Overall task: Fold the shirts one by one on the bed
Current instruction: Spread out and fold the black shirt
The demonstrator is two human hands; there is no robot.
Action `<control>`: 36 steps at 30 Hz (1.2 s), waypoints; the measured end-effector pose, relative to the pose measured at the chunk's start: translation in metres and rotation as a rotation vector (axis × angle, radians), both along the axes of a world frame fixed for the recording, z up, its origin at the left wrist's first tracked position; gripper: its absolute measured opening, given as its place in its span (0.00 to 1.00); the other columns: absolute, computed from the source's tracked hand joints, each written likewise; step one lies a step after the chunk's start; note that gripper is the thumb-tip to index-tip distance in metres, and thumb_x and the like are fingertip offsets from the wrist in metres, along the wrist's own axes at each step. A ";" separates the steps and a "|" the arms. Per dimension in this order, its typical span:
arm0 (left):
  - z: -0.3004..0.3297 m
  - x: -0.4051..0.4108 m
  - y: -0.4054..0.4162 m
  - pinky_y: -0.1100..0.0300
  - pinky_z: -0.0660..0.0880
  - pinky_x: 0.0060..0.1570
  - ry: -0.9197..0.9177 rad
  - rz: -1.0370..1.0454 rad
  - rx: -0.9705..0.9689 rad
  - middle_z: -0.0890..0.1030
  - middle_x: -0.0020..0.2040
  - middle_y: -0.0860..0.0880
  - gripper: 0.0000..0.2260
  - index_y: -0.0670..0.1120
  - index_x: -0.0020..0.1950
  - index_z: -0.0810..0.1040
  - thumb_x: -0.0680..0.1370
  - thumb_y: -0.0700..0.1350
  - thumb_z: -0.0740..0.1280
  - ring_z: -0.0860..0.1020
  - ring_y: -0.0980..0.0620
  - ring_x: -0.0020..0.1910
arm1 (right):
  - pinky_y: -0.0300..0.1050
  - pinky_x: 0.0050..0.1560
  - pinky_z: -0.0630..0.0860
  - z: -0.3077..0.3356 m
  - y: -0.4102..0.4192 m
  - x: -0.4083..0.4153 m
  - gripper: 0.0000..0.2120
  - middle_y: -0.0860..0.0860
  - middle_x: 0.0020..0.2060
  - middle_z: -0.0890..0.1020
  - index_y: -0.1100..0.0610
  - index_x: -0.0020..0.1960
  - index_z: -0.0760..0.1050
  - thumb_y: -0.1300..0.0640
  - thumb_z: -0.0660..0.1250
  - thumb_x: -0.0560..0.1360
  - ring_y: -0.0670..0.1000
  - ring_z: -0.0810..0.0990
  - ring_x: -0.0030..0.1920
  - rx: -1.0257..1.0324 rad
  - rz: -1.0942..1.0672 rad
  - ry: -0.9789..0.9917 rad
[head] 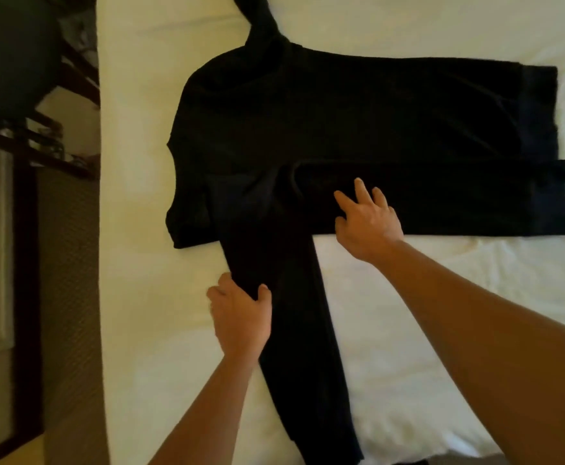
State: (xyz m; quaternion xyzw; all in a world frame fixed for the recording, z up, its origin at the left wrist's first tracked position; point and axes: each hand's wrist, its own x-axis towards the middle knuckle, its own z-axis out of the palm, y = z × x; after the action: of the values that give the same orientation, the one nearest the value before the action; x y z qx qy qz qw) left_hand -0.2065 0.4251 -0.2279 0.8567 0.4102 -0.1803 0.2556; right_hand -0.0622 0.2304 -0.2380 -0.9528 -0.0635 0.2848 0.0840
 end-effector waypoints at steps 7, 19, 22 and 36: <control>0.011 0.022 0.019 0.52 0.83 0.43 0.013 0.440 -0.875 0.87 0.47 0.45 0.08 0.43 0.56 0.83 0.80 0.45 0.71 0.86 0.46 0.45 | 0.66 0.70 0.67 -0.013 0.025 0.003 0.31 0.54 0.82 0.44 0.42 0.82 0.44 0.42 0.54 0.83 0.67 0.46 0.80 -0.115 -0.026 0.079; 0.104 0.280 0.098 0.46 0.69 0.69 -0.705 0.570 -1.380 0.76 0.68 0.40 0.10 0.45 0.61 0.77 0.81 0.44 0.63 0.73 0.41 0.69 | 0.61 0.70 0.68 -0.007 0.022 0.021 0.32 0.53 0.82 0.46 0.39 0.82 0.45 0.44 0.57 0.83 0.65 0.52 0.80 -0.155 -0.010 0.214; 0.067 0.247 0.121 0.50 0.75 0.62 -0.578 0.296 -0.667 0.79 0.63 0.43 0.13 0.46 0.62 0.78 0.78 0.45 0.67 0.77 0.43 0.63 | 0.60 0.69 0.71 -0.006 0.025 0.031 0.31 0.54 0.82 0.48 0.39 0.82 0.47 0.43 0.57 0.82 0.65 0.56 0.79 -0.180 -0.006 0.219; -0.016 0.114 0.151 0.51 0.73 0.39 -0.323 -0.155 -0.377 0.78 0.39 0.45 0.13 0.43 0.45 0.76 0.80 0.52 0.69 0.79 0.44 0.41 | 0.46 0.35 0.73 0.015 0.132 0.071 0.09 0.49 0.41 0.78 0.53 0.50 0.76 0.52 0.58 0.83 0.55 0.80 0.41 0.147 0.116 -0.185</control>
State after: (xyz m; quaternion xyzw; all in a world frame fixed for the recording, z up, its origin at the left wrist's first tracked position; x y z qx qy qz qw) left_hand -0.0928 0.5758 -0.2439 0.8404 0.2565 -0.1333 0.4584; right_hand 0.0084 0.3620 -0.2228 -0.9610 -0.1465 0.1944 0.1309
